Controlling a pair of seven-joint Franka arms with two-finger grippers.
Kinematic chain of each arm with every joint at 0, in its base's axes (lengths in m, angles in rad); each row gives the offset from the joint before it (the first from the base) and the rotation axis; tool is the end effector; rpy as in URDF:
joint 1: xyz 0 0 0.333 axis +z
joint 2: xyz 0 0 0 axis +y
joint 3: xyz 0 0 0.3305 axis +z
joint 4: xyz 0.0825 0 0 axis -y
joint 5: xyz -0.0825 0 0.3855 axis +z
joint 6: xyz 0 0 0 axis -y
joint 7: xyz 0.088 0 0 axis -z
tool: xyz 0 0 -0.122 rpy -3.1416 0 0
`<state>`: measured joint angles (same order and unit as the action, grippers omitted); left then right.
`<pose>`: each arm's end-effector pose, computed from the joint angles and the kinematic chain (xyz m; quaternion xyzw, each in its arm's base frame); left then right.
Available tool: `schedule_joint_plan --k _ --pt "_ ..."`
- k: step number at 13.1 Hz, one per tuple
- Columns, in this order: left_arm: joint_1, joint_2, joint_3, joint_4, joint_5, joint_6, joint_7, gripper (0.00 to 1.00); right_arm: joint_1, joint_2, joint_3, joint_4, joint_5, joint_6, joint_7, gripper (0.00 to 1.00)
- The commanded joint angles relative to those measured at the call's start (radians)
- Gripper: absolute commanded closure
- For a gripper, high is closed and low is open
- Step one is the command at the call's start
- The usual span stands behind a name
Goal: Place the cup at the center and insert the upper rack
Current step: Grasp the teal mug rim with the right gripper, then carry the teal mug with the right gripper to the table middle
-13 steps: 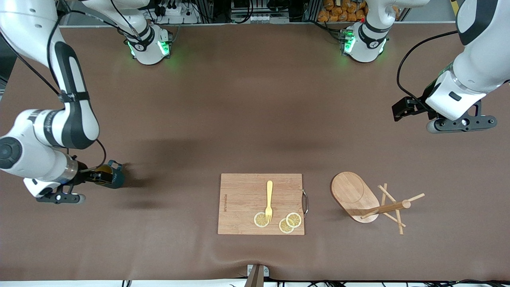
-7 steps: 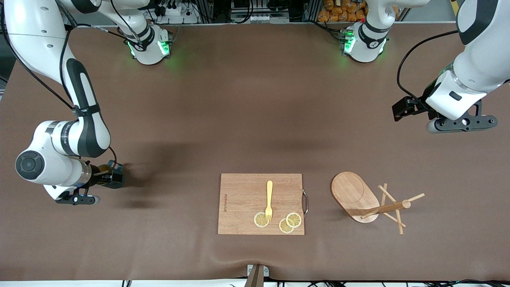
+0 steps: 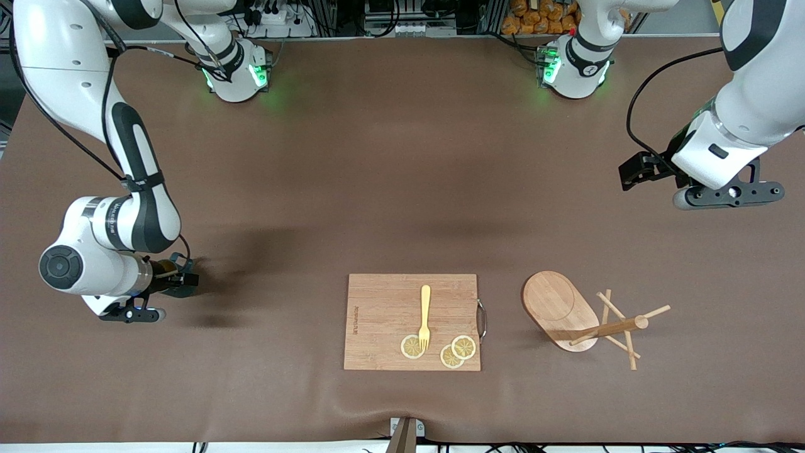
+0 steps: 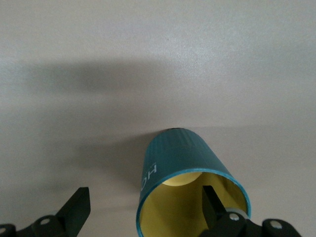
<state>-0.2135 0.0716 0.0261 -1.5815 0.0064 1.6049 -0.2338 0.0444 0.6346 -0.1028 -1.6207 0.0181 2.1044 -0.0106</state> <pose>0.5688 -0.1076 0.5812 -0.9994 -0.0230 0.0227 0.0091 0.6814 -0.0309 0.2384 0.9968 -0.0213 -0.0745 0.0211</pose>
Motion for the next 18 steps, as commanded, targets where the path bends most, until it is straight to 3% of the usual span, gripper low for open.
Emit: schedule_joint_plan --k 1,5,8,13,18 --pt "0.0 -0.001 -0.012 0.012 0.007 -0.019 0.01 0.0 -0.008 -0.003 0.006 -0.007 0.003 -0.036 0.003 0.21" --pt "0.002 -0.001 -0.017 0.012 0.007 -0.019 0.01 0.0 -0.008 -0.007 0.008 -0.005 0.003 -0.067 -0.034 0.75" --pt "0.005 -0.003 -0.017 0.012 0.007 -0.017 0.01 0.0 -0.008 -0.01 0.008 0.002 0.003 -0.067 -0.083 1.0" --pt "0.006 -0.003 -0.017 0.014 0.007 -0.017 0.01 0.0 0.003 -0.019 0.018 0.025 0.003 -0.067 -0.083 1.0" --pt "0.006 -0.004 -0.017 0.014 0.007 -0.017 0.01 0.0 0.012 -0.058 0.15 0.039 0.002 -0.076 -0.075 1.0"
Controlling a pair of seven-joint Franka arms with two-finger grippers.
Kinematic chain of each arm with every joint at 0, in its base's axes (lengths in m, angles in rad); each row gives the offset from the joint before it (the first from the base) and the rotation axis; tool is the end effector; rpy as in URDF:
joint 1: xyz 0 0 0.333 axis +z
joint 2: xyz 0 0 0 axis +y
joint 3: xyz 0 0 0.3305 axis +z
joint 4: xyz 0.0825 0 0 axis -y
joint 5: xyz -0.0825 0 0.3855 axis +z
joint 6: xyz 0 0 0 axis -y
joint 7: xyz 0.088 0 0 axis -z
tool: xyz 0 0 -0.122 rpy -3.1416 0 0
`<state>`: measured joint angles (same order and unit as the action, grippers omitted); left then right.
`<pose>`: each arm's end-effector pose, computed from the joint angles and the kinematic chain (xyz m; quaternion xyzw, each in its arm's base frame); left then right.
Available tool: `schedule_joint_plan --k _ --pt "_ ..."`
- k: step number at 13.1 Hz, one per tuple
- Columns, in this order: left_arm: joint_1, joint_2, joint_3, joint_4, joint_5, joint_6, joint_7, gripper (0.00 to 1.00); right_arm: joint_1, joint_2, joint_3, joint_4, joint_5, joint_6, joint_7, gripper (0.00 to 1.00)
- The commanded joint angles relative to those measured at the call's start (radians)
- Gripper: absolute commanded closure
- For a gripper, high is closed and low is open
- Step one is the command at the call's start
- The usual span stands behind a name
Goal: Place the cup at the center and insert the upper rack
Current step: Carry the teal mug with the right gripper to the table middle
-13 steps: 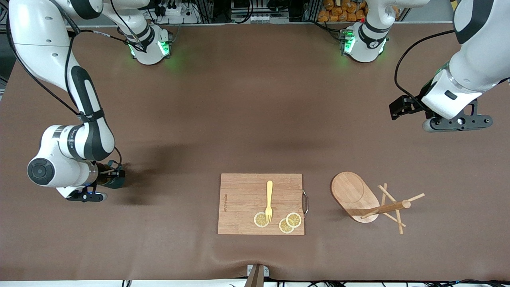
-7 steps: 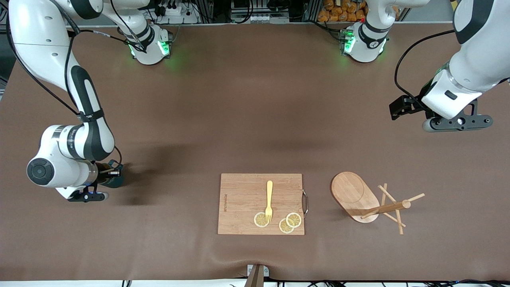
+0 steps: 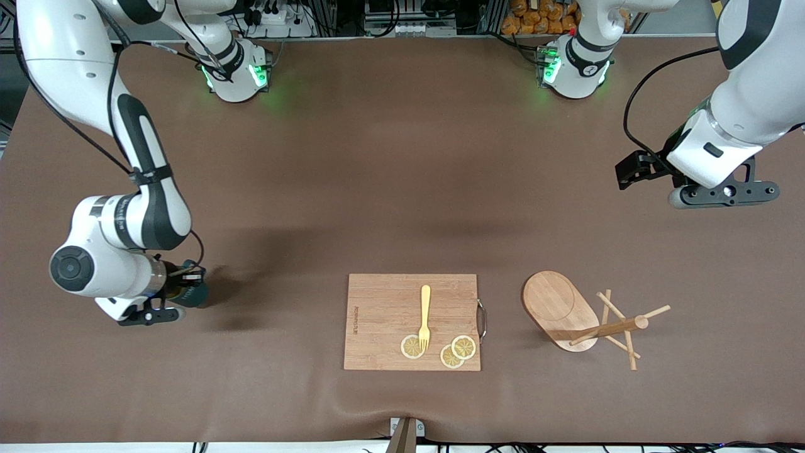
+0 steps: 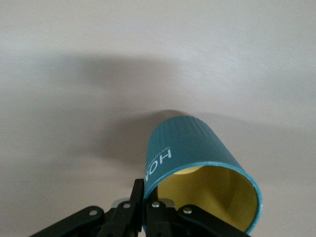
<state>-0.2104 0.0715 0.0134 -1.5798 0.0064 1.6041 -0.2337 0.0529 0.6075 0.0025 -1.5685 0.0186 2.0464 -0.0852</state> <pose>0.5678 -0.1128 0.5820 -0.9996 -0.0182 0.0223 0.0086 0.6907 0.0394 0.2735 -0.9957 -0.0651 0.0646 0.0097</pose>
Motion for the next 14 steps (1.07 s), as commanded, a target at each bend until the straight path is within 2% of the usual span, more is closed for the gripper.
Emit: schedule_joint_plan --k 1,6,14 --pt "0.002 -0.004 -0.004 0.011 0.007 -0.016 0.01 0.0 0.015 -0.037 0.065 -0.013 0.001 -0.035 -0.001 1.0" --pt "0.002 -0.01 -0.006 0.012 0.006 -0.016 0.01 0.0 0.151 -0.037 0.076 -0.013 0.001 -0.045 -0.002 1.0" --pt "0.005 -0.01 -0.006 0.012 0.006 -0.018 0.01 0.0 0.445 -0.037 0.074 -0.01 -0.017 -0.035 0.012 1.0"
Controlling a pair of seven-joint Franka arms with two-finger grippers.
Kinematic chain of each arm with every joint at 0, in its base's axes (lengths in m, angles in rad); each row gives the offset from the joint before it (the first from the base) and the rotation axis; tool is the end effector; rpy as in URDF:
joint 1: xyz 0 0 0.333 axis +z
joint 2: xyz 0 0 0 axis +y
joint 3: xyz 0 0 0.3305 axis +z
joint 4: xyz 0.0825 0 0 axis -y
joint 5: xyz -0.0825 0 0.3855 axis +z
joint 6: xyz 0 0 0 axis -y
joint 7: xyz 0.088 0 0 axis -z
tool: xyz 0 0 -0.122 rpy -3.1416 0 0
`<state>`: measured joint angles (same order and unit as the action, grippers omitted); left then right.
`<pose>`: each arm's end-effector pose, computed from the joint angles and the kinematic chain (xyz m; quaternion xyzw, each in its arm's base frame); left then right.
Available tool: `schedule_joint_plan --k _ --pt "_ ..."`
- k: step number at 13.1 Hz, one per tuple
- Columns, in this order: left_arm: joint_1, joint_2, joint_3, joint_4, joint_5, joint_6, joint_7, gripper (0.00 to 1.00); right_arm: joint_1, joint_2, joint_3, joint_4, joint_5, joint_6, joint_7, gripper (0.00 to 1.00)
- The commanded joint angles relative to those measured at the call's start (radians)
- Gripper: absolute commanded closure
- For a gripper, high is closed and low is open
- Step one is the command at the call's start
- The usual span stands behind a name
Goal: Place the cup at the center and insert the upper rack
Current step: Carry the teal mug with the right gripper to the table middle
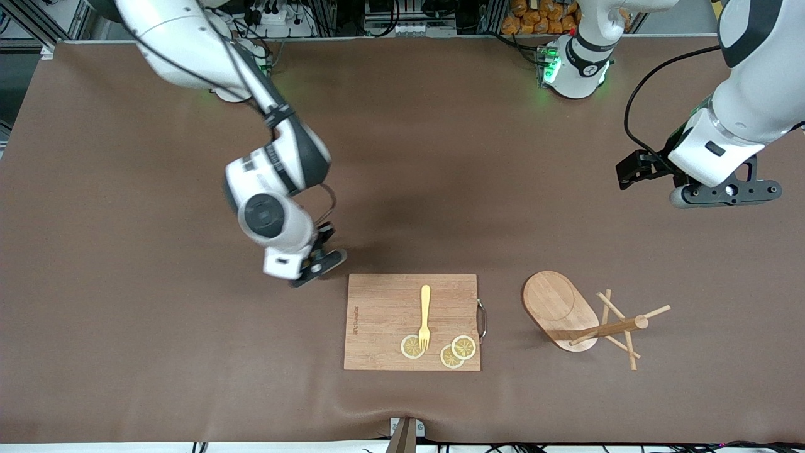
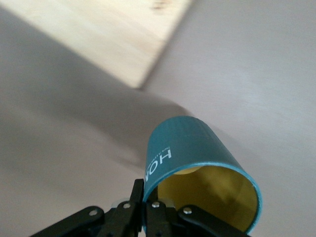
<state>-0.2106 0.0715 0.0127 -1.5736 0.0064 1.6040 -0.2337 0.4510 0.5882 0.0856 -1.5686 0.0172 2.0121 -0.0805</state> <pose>0.5682 -0.1134 0.5849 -0.9996 -0.0177 0.0193 0.0080 0.5949 0.3464 0.2856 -0.9528 -0.2935 0.0766 0.0147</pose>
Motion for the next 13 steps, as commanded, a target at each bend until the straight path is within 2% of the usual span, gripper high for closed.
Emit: schedule_joint_plan --k 1,4,8,13 --pt "0.007 -0.01 -0.005 0.006 0.006 -0.018 0.011 0.0 0.069 -0.018 -0.009 -0.01 -0.016 -0.001 0.007 1.0" --pt "0.007 -0.01 -0.005 0.006 0.006 -0.016 0.011 0.0 0.144 -0.019 -0.009 -0.001 -0.022 -0.004 -0.001 1.0" --pt "0.004 -0.01 -0.005 0.006 0.006 -0.018 0.008 0.0 0.251 -0.013 -0.009 0.006 -0.126 -0.009 -0.002 1.0" --pt "0.004 -0.013 -0.005 0.006 0.006 -0.018 0.007 0.0 0.399 -0.001 -0.009 0.006 -0.134 -0.004 -0.002 1.0"
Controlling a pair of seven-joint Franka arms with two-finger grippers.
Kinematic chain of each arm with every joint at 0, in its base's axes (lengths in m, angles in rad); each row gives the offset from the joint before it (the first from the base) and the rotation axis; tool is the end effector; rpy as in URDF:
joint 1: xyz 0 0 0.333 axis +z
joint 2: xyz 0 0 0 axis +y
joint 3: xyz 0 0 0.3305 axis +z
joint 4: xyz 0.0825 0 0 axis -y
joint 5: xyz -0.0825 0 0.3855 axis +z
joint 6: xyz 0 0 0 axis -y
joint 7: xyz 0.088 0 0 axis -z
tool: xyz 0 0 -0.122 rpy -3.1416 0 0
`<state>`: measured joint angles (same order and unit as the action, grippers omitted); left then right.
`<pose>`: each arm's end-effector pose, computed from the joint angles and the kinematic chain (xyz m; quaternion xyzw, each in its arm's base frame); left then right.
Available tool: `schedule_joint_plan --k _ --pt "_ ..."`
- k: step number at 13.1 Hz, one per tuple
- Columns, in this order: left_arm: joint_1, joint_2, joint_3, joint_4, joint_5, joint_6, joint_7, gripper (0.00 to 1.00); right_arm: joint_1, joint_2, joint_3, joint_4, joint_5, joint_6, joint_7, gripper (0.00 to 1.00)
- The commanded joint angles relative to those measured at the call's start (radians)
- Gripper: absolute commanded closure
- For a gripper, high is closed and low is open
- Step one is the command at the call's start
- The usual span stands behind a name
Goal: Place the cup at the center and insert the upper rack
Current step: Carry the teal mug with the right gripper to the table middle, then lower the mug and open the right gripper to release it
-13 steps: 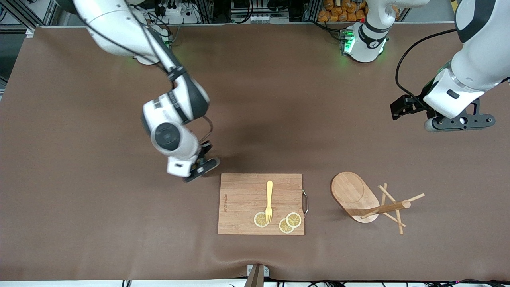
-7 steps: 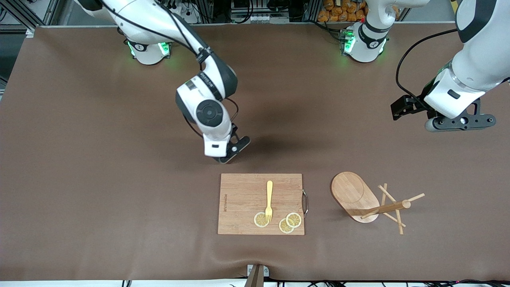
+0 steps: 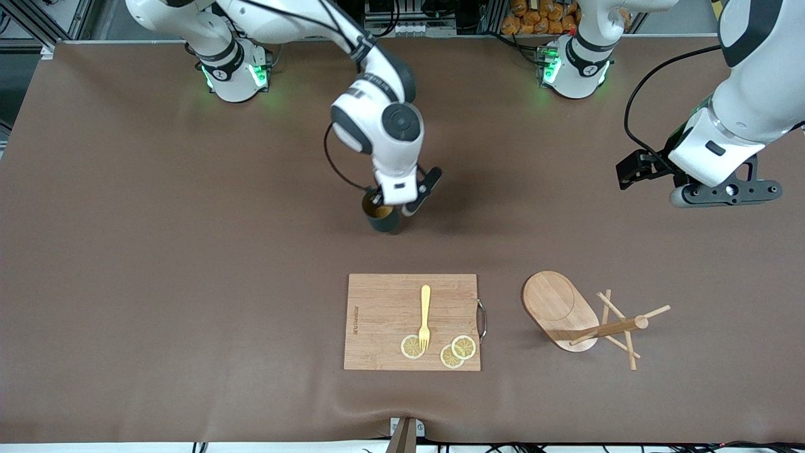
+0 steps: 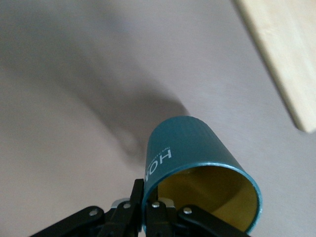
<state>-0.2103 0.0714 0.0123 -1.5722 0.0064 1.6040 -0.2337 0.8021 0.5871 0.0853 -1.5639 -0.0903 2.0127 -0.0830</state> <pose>0.5682 -0.1135 0.5856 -0.9996 -0.0177 0.0186 0.0078 0.4467 0.5259 0.2883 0.8746 0.4798 -0.0563 0.0407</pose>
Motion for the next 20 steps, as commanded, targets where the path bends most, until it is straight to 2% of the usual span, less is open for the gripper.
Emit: schedule_joint_plan --k 1,13,20 --pt "0.003 -0.013 -0.005 0.005 0.006 -0.018 0.007 0.0 0.071 0.0 -0.009 0.001 -0.028 -0.003 0.0 1.0" --pt "0.005 -0.013 -0.005 0.006 -0.017 -0.024 0.008 0.0 0.318 0.028 -0.01 0.001 -0.109 -0.003 0.005 1.0" --pt "0.005 -0.013 -0.005 0.006 -0.017 -0.024 0.008 0.0 0.358 0.065 -0.01 0.007 -0.129 0.0 0.009 1.0"
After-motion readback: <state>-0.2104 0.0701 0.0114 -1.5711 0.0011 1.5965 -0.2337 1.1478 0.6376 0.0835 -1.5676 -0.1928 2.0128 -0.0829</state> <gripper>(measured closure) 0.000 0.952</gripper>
